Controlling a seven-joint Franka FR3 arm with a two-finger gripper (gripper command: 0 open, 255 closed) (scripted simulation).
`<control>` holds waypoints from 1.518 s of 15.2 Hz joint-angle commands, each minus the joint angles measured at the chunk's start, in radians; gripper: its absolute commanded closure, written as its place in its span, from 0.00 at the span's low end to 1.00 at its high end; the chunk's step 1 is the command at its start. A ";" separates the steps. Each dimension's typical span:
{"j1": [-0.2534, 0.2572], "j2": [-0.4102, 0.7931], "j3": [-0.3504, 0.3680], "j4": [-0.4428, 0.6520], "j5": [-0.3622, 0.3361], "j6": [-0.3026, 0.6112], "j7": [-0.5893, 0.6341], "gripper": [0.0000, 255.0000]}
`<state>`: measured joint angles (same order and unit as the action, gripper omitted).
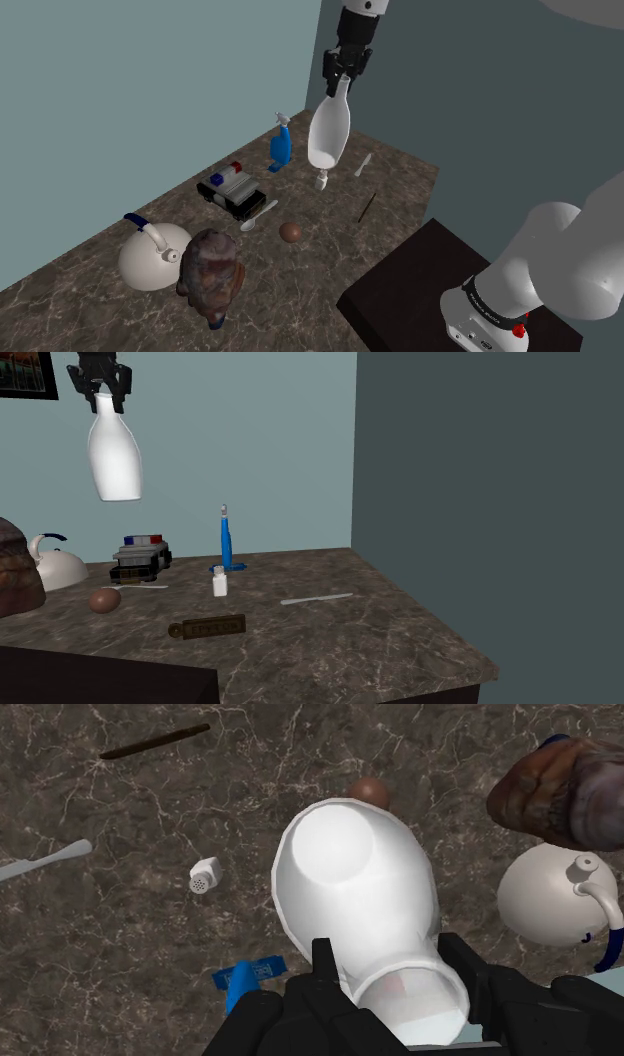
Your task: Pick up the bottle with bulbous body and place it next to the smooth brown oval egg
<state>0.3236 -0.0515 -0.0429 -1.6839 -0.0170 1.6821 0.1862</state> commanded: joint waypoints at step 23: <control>0.164 0.212 0.151 0.137 -0.031 0.068 0.321 1.00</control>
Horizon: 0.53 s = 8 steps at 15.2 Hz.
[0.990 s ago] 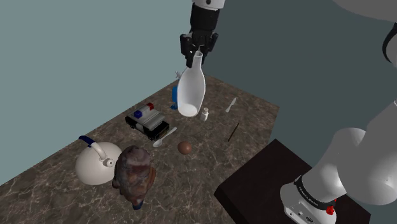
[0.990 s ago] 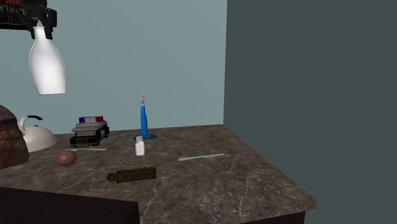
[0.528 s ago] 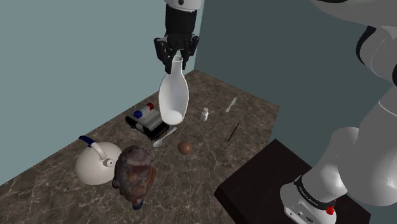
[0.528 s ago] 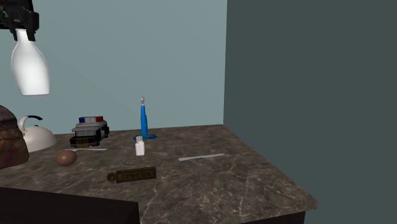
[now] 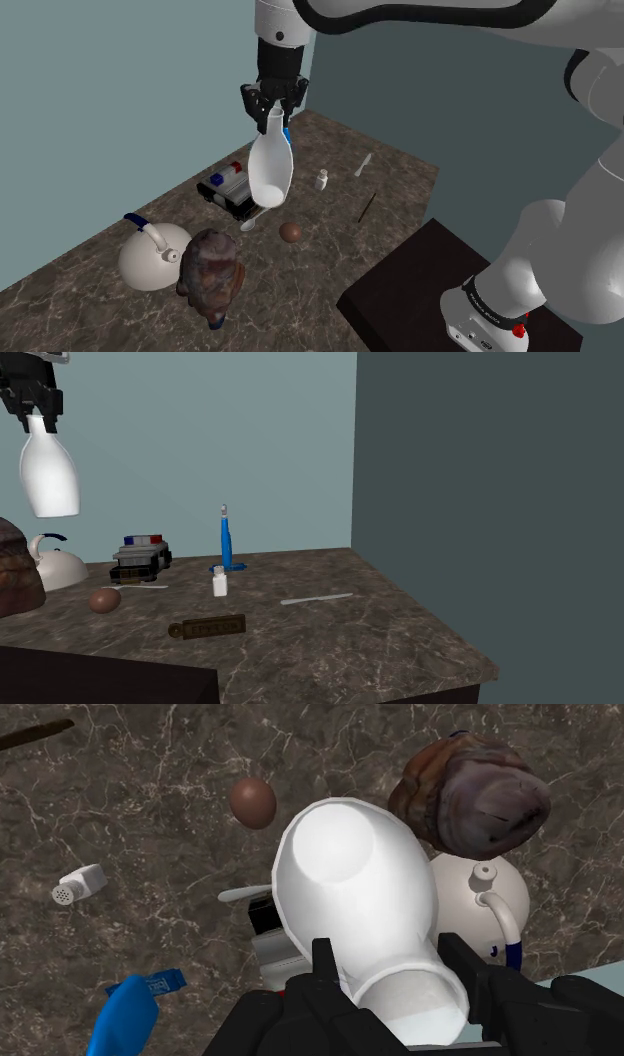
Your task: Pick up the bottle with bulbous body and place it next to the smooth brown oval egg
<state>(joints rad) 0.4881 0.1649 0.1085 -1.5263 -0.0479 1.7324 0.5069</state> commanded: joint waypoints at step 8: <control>-0.002 -0.007 -0.001 -0.132 0.000 0.126 0.003 1.00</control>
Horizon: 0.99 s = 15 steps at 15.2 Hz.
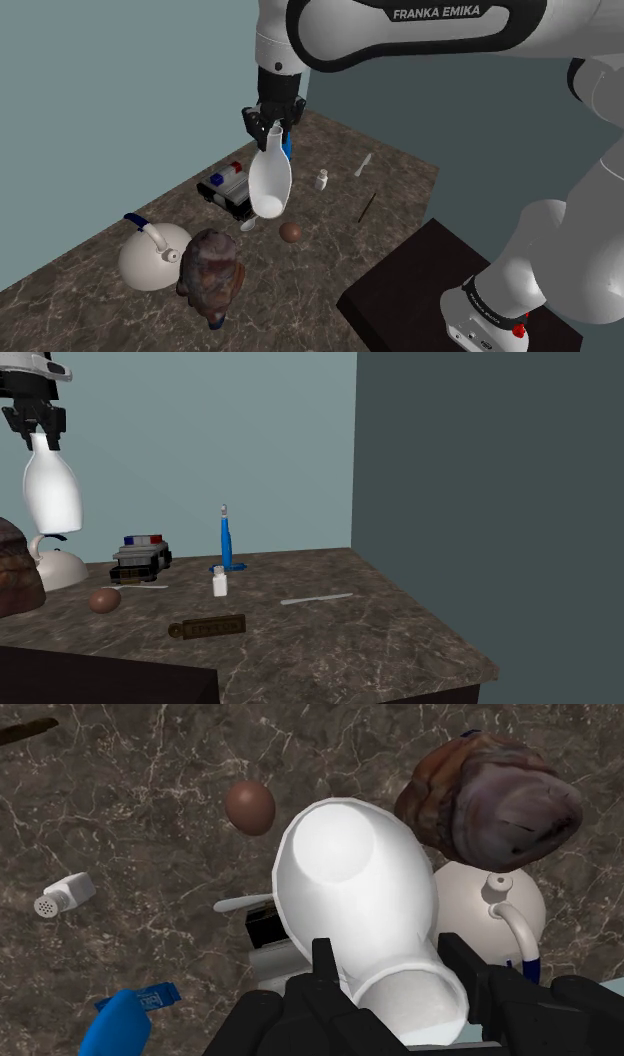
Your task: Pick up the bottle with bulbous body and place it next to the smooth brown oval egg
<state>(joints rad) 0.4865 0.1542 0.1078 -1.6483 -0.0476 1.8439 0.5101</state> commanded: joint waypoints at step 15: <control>-0.001 0.037 -0.002 -0.169 -0.008 0.207 0.009 1.00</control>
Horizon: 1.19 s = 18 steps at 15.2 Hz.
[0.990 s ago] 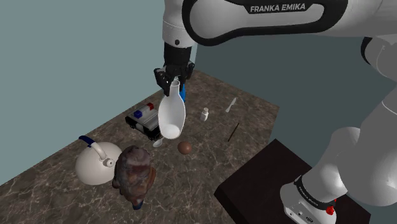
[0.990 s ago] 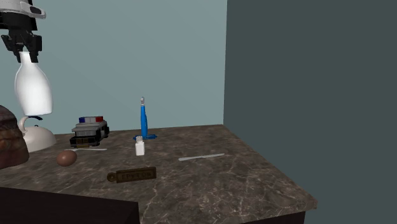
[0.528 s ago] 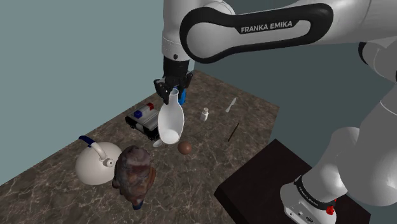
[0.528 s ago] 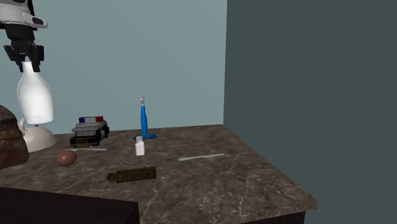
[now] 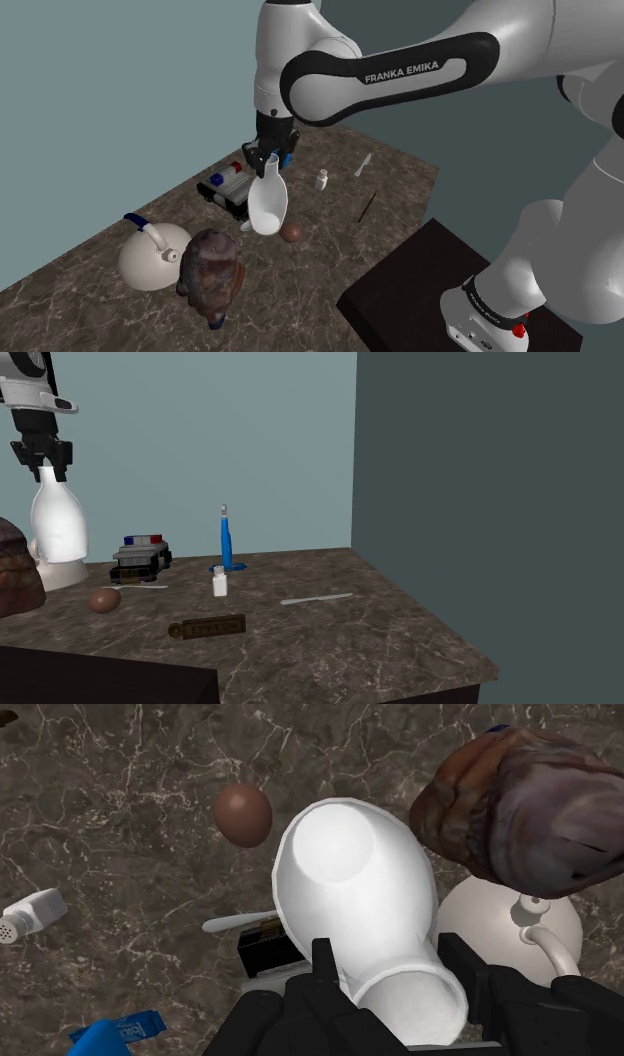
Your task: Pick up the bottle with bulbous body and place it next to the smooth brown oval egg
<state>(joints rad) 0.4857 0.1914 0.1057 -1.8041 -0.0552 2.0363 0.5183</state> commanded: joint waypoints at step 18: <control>0.003 0.096 -0.005 -0.133 -0.020 0.230 0.018 1.00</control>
<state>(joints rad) 0.4887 0.2803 0.1010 -1.9326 -0.0735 2.2529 0.5358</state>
